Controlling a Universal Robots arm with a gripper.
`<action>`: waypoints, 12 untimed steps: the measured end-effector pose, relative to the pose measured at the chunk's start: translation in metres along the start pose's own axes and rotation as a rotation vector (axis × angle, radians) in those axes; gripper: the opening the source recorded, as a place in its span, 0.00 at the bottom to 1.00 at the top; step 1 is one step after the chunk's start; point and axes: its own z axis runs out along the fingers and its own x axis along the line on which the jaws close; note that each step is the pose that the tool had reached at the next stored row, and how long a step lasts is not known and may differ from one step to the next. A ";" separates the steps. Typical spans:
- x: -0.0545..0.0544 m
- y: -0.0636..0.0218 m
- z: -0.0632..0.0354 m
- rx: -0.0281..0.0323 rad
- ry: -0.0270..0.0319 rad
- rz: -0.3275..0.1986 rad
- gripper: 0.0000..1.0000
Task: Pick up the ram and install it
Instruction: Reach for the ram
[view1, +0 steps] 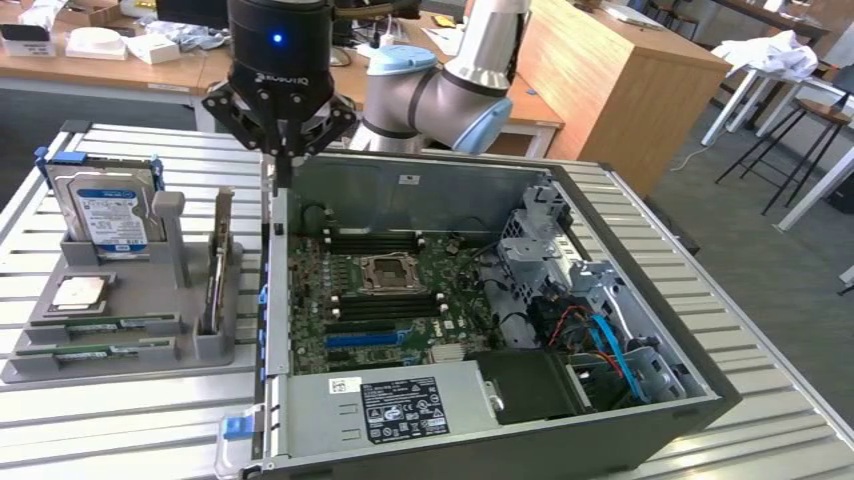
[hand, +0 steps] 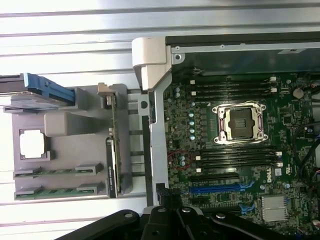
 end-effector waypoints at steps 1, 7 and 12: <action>0.002 -0.0001 0.0000 0.0000 0.0000 0.000 0.10; 0.014 -0.0010 -0.0003 0.0000 0.0000 0.000 0.10; 0.023 -0.0017 -0.0004 0.0000 0.0000 0.000 0.10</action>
